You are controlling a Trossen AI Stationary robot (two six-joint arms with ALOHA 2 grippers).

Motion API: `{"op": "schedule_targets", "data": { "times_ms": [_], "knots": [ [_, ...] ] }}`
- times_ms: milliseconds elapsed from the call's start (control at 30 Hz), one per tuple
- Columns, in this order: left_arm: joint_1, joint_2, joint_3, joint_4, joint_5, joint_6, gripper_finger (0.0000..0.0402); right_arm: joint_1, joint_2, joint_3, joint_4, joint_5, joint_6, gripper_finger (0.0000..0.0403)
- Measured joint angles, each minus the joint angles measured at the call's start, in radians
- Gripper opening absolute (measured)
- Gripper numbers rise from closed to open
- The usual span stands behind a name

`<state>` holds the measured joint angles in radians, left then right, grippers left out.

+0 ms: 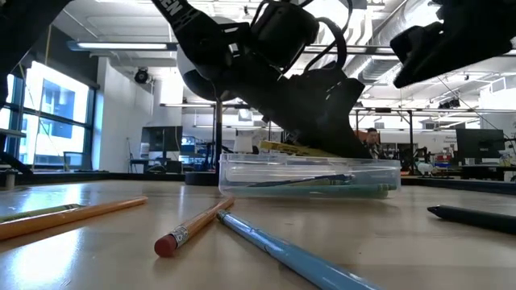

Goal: Pick & place school supplies into a supply box
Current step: Put the yellow pen into the transparent supply box

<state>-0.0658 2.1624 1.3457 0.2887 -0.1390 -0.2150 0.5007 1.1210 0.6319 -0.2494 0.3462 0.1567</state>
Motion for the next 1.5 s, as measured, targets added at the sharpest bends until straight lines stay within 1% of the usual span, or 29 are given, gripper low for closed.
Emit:
{"op": "schedule_targets", "data": {
  "times_ms": [133,233,567,933,1100,1500],
  "knots": [
    [0.0,0.0,0.0,0.0,0.008,0.0,0.0104,0.0,0.0,0.0,-0.016,-0.092,0.001,0.0119],
    [0.0,0.0,0.0,-0.001,0.011,0.0,0.0104,0.0,0.0,0.0,-0.016,-0.116,0.001,0.0125],
    [0.0,0.0,0.0,0.016,-0.008,0.0,0.0104,0.0,0.0,0.0,-0.015,-0.072,0.003,0.0129],
    [0.0,0.0,0.0,0.033,-0.008,-0.001,0.0104,0.0,0.0,0.0,-0.013,-0.072,0.005,0.0129],
    [0.0,0.0,0.0,0.032,-0.009,-0.078,0.0104,0.0,0.0,0.0,-0.012,-0.072,0.059,0.0129],
    [0.0,0.0,0.0,0.03,-0.013,-0.019,0.0104,0.0,0.0,0.0,-0.013,-0.068,0.063,0.0129]
  ]
}}
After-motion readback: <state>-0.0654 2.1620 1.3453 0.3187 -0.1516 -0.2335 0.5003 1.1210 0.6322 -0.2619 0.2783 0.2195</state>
